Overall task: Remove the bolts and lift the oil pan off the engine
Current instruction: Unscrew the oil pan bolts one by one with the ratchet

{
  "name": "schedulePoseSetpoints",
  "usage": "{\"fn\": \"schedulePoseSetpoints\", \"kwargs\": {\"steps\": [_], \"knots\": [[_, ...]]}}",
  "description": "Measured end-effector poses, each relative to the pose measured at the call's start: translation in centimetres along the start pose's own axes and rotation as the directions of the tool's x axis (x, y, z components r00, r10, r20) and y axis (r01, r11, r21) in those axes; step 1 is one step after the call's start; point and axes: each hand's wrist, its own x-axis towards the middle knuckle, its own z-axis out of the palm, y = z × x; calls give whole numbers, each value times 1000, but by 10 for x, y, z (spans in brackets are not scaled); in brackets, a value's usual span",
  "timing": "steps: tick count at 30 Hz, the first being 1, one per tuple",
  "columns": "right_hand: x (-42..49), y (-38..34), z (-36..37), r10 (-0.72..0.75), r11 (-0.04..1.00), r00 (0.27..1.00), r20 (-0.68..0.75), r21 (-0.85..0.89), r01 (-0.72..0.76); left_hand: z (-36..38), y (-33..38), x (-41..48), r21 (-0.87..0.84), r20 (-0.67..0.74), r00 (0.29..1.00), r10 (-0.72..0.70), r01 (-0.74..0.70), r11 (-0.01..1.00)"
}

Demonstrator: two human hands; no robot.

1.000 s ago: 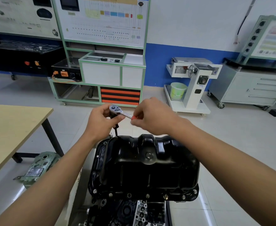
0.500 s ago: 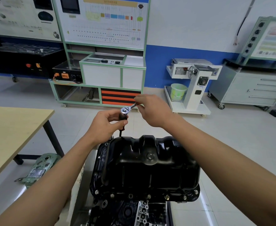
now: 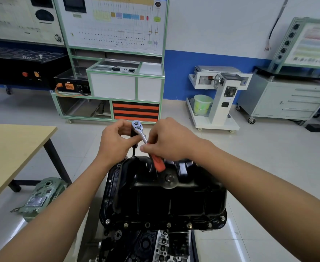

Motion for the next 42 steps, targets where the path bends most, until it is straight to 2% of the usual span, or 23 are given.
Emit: {"fn": "schedulePoseSetpoints", "kwargs": {"steps": [3,6,9,15,22,27,32,37,42], "knots": [[0,-7,5,-25,1000,999,-28,13,26,3,0,0,56,-31,1000,1,1,998],[2,-2,1,-5,999,1000,0,49,5,1,0,1,20,-18,1000,8,-7,1000],[5,6,-6,20,1000,1000,11,8,-20,-6,0,1,-22,75,997,-8,10,1000],[23,16,-6,28,972,992,-125,-228,-57,-11,0,-3,-117,196,979,-59,83,990],[39,20,2,40,983,987,-153,-173,-67,-14,3,-4,-181,314,943,-108,171,968],[35,25,4,-4,982,988,-154,-190,-26,-13,3,-3,-176,286,952,-106,161,971],[23,23,-3,47,978,985,-163,-193,-78,-10,3,-2,-162,198,975,-100,134,978],[11,8,-3,71,996,996,-60,-50,-74,-7,5,-2,-151,90,992,-83,96,984],[3,-14,11,-8,1000,1000,-27,2,8,0,5,-3,-13,48,998,-32,32,999]]}}
